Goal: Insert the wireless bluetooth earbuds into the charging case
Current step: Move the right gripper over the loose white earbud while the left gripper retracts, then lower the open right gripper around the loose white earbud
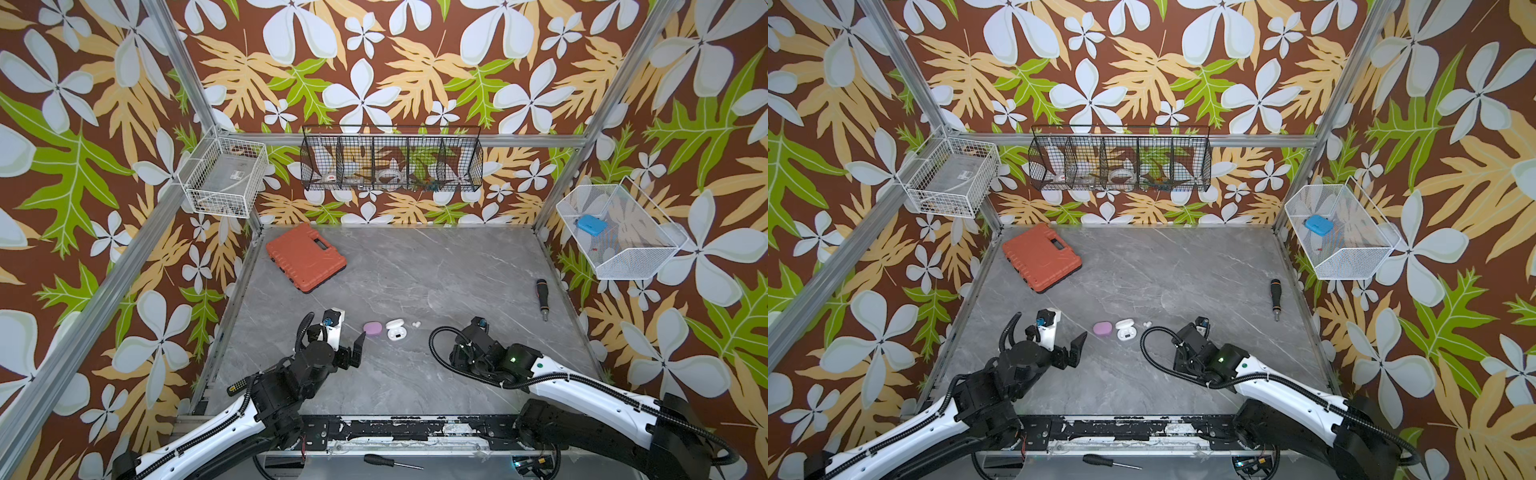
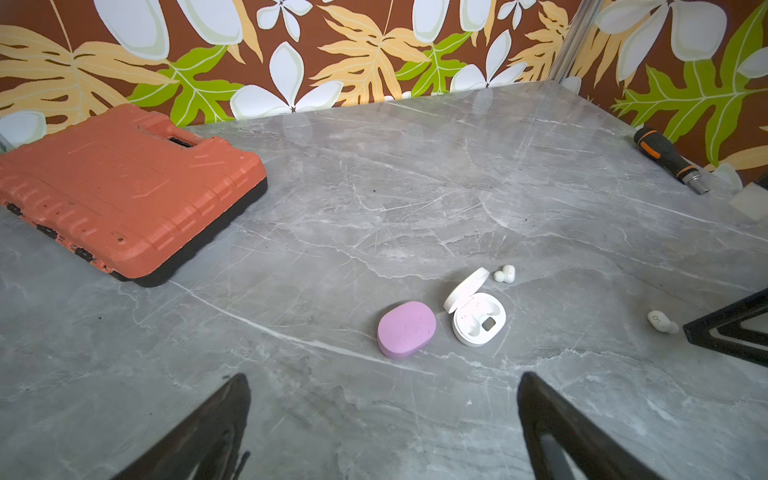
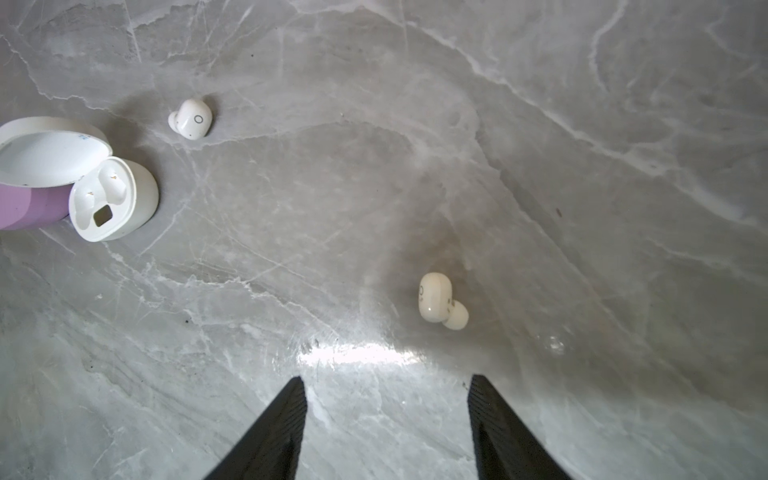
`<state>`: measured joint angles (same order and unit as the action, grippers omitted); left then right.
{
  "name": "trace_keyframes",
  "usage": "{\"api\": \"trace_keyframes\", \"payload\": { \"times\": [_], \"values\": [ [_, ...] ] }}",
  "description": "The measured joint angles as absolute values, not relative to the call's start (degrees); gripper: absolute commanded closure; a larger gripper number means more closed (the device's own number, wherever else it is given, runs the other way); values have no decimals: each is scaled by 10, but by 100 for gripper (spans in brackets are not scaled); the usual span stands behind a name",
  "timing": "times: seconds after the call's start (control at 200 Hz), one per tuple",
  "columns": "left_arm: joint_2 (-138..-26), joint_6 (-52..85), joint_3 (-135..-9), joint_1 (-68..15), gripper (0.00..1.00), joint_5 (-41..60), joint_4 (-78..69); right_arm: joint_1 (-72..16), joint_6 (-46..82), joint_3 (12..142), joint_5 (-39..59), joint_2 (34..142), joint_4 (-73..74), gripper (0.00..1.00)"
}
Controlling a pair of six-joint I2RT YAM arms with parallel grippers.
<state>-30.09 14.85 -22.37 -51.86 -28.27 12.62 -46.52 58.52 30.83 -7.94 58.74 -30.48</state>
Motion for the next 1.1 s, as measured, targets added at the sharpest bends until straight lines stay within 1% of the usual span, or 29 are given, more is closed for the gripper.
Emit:
{"api": "trace_keyframes", "payload": {
  "times": [0.08, 0.175, 0.315, 0.535, 1.101],
  "values": [
    [-301, 149, -224, -519, 0, -284, 126, -463, 580, 310, -79, 595, -300, 42],
    [-301, 150, -224, -519, 0, -285, 126, -451, 567, 310, -75, 608, -295, 47],
    [-302, 150, -224, -519, 0, -285, 126, -442, 556, 312, -72, 622, -288, 49],
    [-307, 150, -225, -519, 0, -284, 126, -439, 541, 319, -72, 644, -280, 55],
    [-310, 150, -225, -519, 0, -284, 126, -436, 533, 314, -80, 671, -274, 61]
  ]
}}
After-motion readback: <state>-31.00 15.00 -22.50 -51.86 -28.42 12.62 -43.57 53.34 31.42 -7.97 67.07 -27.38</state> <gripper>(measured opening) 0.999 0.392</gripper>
